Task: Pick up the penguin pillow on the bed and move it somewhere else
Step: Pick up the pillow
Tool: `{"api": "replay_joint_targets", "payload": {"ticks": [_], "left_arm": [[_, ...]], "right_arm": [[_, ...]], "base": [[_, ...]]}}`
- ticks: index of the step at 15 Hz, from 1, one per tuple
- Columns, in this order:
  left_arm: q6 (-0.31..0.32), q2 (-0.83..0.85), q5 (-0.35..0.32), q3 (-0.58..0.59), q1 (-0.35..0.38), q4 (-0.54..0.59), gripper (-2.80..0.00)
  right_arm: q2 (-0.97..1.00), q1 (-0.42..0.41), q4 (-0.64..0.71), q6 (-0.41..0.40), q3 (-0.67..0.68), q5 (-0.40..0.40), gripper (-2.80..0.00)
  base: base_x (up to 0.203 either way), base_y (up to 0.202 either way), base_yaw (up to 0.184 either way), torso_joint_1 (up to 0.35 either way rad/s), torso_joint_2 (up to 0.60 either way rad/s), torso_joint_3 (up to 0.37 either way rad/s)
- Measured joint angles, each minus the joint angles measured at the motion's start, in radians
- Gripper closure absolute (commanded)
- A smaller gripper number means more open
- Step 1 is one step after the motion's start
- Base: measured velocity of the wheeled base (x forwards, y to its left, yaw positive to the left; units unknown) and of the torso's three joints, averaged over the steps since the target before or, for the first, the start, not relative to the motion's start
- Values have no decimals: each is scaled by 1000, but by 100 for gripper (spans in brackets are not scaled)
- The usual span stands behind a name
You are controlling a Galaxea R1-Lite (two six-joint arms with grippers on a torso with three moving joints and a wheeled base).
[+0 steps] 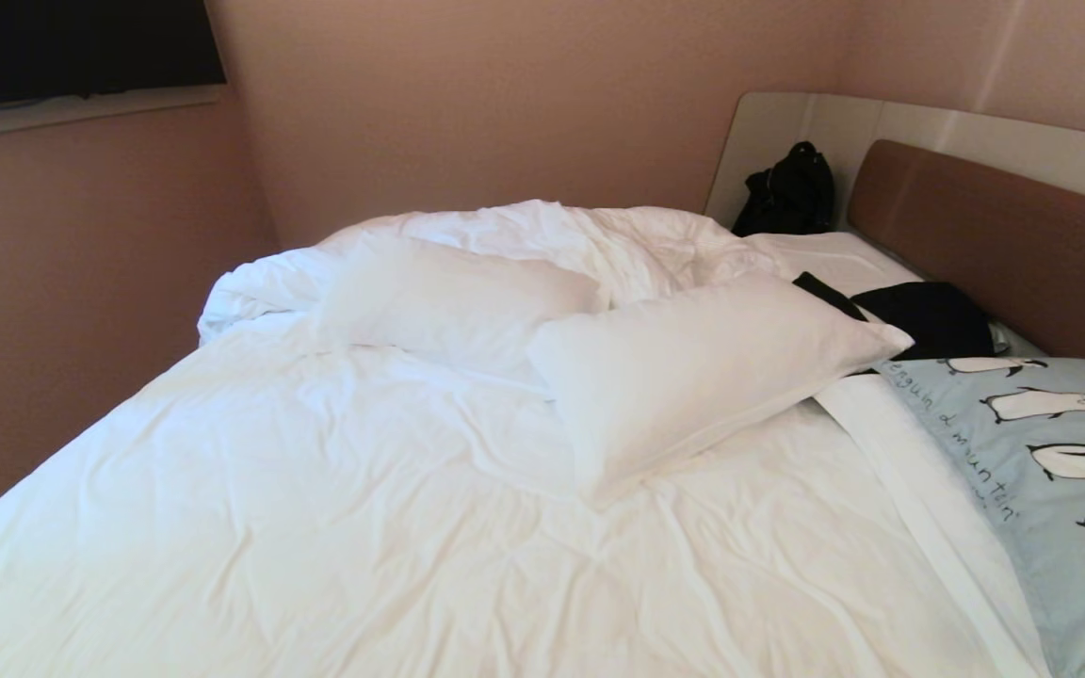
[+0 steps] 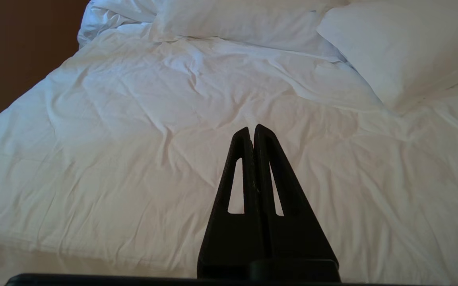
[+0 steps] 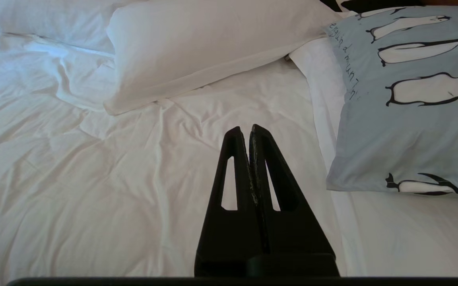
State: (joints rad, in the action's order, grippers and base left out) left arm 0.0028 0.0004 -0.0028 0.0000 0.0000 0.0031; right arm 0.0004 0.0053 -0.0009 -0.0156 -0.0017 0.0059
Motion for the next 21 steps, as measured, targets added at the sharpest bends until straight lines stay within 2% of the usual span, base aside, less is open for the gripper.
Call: {"api": "replay_joint_targets", "payload": {"ticks": [21], "left_arm": [[0, 0, 0, 0, 0, 0, 0]], "right_arm": [[0, 0, -2, -8, 0, 1, 0]], "base": [[0, 0, 0, 0, 0, 0]]}}
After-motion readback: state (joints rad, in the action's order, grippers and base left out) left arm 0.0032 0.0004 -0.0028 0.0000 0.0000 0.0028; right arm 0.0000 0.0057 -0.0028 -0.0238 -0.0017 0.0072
